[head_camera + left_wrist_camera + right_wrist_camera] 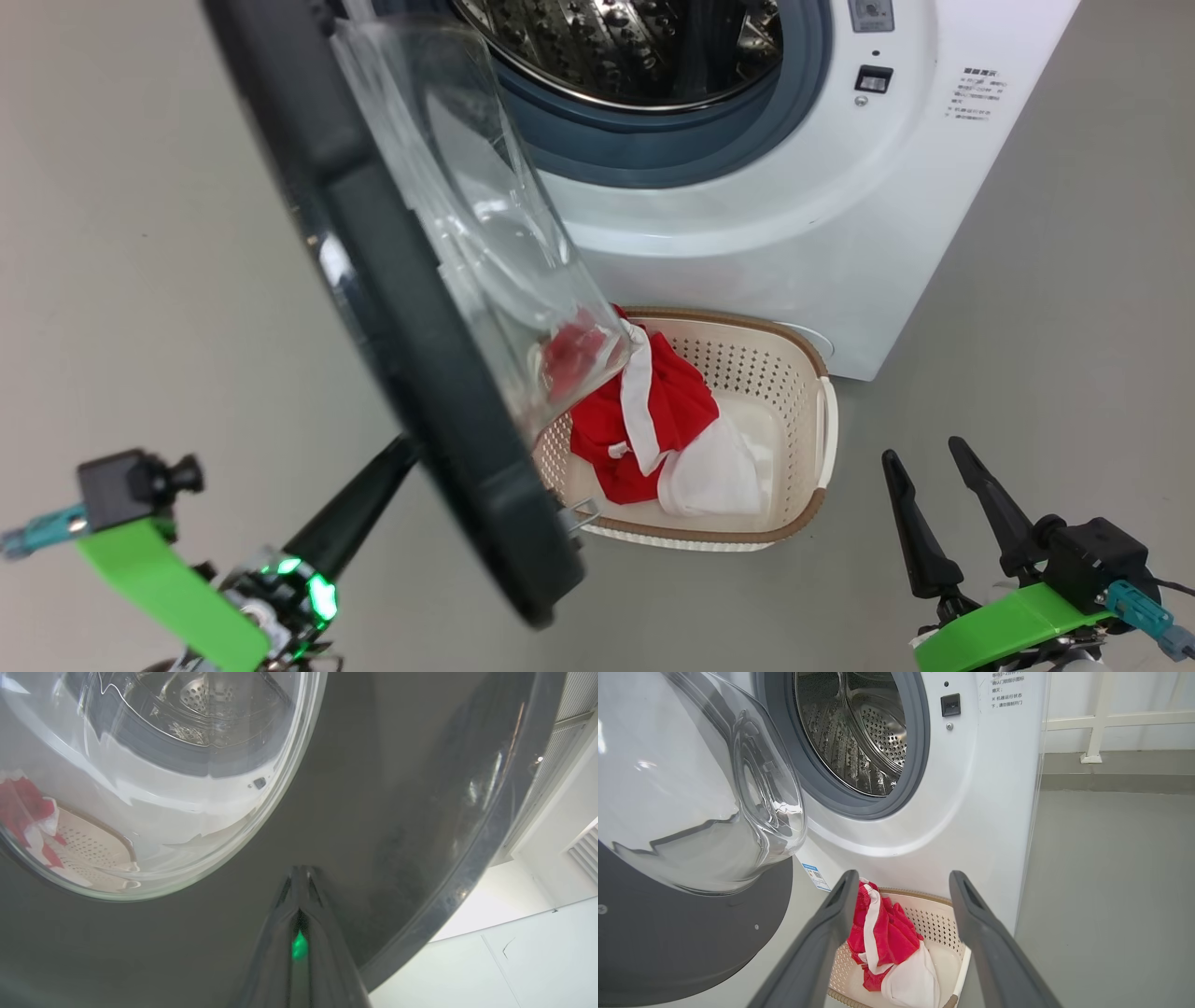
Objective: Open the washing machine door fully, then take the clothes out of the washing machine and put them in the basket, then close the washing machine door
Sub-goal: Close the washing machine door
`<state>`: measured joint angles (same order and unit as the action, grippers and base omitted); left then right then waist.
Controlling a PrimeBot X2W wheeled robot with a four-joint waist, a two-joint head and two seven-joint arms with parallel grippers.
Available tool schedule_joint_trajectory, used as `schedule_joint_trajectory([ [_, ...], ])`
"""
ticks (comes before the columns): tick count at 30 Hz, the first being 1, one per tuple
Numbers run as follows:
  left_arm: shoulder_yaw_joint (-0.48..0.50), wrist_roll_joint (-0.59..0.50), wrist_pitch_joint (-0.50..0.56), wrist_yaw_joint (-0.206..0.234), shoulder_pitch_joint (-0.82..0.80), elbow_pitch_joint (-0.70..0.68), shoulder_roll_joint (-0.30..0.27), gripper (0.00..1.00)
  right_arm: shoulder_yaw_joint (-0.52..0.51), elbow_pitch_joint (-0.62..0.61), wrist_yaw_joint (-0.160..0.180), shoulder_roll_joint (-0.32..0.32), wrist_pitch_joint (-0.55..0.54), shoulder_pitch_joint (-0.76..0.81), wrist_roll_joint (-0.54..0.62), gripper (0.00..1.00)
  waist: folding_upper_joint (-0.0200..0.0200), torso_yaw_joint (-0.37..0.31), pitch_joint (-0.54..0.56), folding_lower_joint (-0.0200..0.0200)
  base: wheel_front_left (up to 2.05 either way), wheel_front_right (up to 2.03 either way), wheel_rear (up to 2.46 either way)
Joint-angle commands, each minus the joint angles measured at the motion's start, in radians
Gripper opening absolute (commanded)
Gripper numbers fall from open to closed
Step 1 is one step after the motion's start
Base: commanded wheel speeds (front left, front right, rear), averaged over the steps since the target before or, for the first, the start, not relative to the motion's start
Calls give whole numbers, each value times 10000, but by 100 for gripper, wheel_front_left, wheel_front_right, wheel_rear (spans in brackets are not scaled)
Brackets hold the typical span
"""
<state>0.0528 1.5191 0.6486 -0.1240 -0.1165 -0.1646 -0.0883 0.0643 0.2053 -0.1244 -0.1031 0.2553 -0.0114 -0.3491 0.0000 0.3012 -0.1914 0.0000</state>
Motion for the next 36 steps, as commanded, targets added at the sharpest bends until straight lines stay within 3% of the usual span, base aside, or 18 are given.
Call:
schedule_joint_trajectory([
  [1,203,-50,12,-67,-408,-376,-174,0,160,-250,-63,-49,65,-286,141,100,0,-24,-18,0,0,0,0],
  [14,-1917,-867,-1618,-67,-1684,45,-852,0,175,-269,-63,48,65,-464,132,100,0,-521,-220,0,0,0,0],
  [28,-4536,-1402,-4929,-67,-3621,1641,-2165,0,154,-326,-63,185,65,-752,139,100,0,-1359,-673,0,0,0,0],
  [36,-5772,-1534,-6717,-67,-4824,2327,-2580,0,99,-357,-63,257,65,-876,139,100,0,-1746,-907,0,0,0,0],
])
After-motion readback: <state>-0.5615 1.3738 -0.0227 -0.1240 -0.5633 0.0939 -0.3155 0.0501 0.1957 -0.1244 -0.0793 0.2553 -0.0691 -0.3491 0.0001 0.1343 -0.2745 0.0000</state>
